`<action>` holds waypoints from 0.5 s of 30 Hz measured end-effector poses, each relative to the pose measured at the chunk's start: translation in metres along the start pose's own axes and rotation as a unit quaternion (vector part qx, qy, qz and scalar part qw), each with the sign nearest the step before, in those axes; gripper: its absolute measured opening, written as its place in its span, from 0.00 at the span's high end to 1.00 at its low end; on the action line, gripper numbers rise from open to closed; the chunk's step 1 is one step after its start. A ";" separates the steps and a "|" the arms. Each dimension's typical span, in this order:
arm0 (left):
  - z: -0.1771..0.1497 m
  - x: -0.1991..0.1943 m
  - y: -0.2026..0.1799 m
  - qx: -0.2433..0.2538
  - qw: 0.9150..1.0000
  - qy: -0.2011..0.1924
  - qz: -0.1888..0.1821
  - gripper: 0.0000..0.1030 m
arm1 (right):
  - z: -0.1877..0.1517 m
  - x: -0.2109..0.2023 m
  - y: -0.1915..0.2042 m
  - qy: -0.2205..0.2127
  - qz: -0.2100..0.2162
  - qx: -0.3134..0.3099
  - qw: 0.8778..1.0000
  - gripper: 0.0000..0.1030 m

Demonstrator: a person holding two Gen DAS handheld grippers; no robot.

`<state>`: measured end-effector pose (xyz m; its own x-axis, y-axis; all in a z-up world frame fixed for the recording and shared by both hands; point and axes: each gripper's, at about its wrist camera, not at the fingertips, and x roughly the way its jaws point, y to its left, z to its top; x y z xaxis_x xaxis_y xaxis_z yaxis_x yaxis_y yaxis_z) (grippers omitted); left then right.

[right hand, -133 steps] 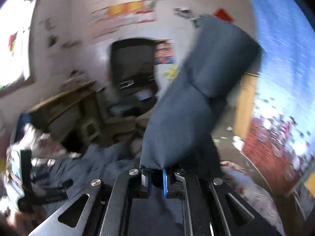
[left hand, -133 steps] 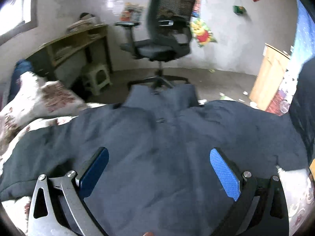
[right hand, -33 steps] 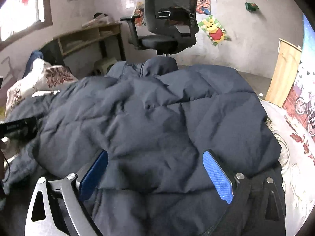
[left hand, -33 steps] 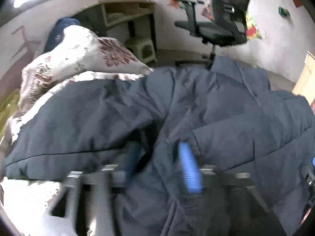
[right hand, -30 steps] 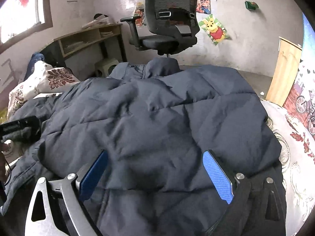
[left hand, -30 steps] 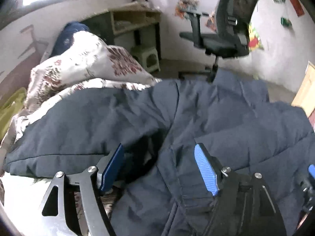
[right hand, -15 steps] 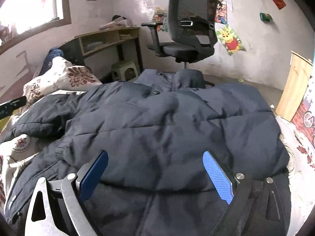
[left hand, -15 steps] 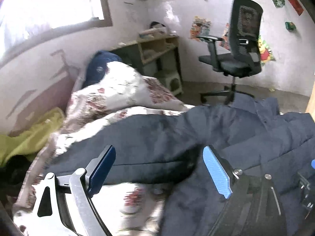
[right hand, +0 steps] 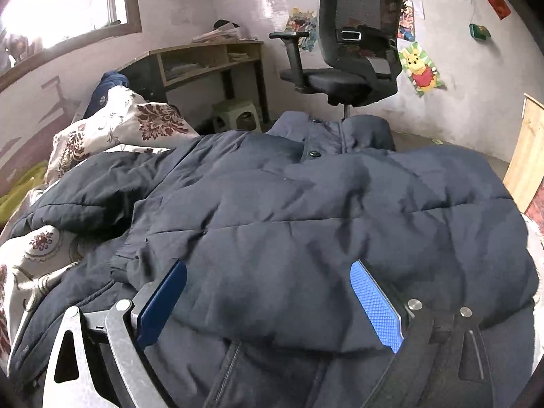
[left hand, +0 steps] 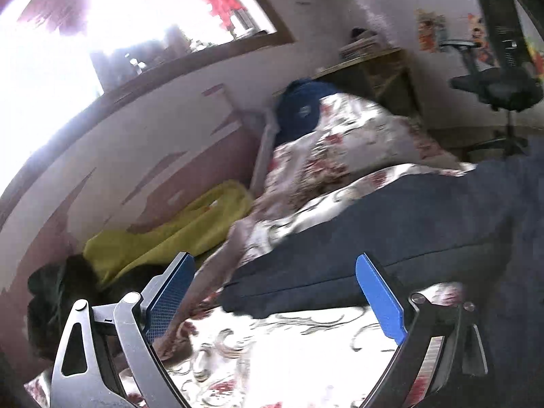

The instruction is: Fold large clothes

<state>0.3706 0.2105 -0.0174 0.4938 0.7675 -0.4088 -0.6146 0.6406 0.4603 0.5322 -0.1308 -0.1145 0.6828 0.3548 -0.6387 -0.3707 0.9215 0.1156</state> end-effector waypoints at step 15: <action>-0.023 0.087 0.050 -0.128 0.974 0.167 -0.080 0.09 | 0.019 0.025 0.011 0.006 -0.035 -0.040 0.999 0.05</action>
<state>0.3687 0.3092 -0.0482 0.3948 0.5795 -0.7130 -0.7001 0.6923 0.1750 0.5574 -0.1088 -0.1151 0.7010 0.2878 -0.6526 -0.3723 0.9281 0.0094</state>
